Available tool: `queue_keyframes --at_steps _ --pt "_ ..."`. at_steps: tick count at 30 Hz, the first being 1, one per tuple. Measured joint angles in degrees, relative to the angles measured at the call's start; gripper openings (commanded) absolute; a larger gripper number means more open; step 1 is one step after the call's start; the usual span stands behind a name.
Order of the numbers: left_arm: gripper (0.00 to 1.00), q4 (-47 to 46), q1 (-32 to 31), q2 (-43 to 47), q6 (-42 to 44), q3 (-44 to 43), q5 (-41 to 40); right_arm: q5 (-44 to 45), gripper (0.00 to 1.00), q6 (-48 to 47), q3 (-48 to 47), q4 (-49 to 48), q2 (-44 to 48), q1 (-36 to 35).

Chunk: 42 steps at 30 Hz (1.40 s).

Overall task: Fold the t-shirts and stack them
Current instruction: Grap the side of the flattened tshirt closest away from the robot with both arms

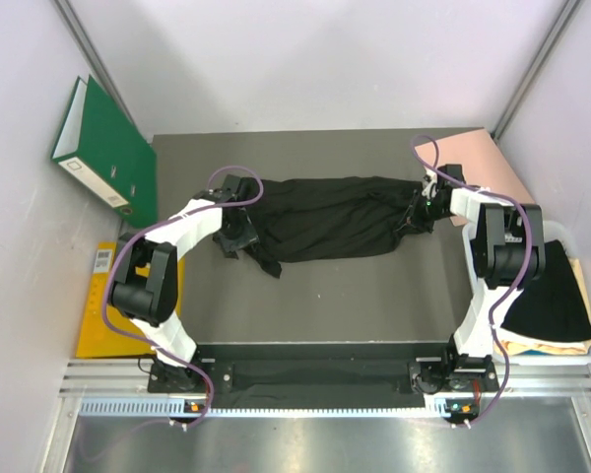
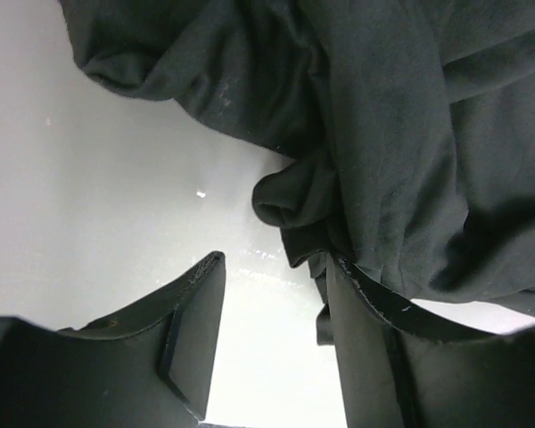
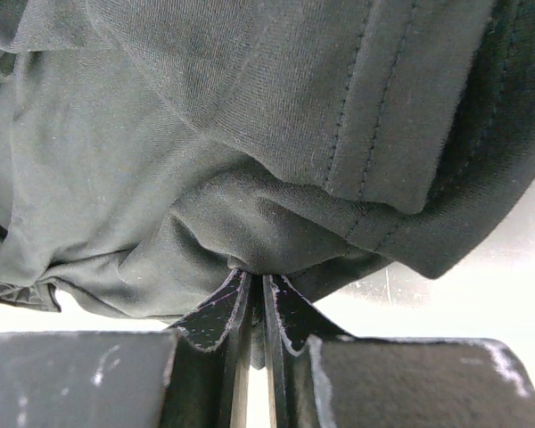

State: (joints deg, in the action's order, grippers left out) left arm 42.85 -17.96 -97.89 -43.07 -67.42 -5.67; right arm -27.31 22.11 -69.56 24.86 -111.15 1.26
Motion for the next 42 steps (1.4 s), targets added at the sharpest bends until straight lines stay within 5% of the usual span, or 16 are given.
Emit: queue_keyframes --at_steps 5,7,9,10,21,33,42 --pt "0.40 -2.03 0.00 -2.32 0.09 0.00 0.00 -0.37 0.07 0.00 -0.94 0.87 -0.68 0.00" --pt "0.28 -2.75 0.00 -4.63 0.13 0.00 -0.31 -0.55 0.08 0.00 -1.51 1.38 -1.03 0.00" --pt "0.03 -2.99 0.00 -6.43 -0.13 -0.66 0.31 -0.63 0.08 -0.02 -1.81 1.68 -1.25 0.00" --pt "0.00 -3.23 -0.02 -6.71 0.04 -1.31 0.15 -0.74 0.08 0.00 -1.86 1.73 -1.33 0.00" --pt "0.00 -1.07 -0.52 -7.10 0.07 -3.34 -2.29 -1.03 0.08 -0.04 -2.58 2.45 -1.81 0.00" --pt "0.00 9.07 -0.35 19.93 -1.29 4.74 -7.23 -1.07 0.06 -1.42 -4.09 4.42 -2.49 -0.02" --pt "0.00 19.71 -0.37 29.46 -5.33 8.20 -7.02 -0.94 0.04 -1.97 -2.38 5.25 -0.68 -0.04"
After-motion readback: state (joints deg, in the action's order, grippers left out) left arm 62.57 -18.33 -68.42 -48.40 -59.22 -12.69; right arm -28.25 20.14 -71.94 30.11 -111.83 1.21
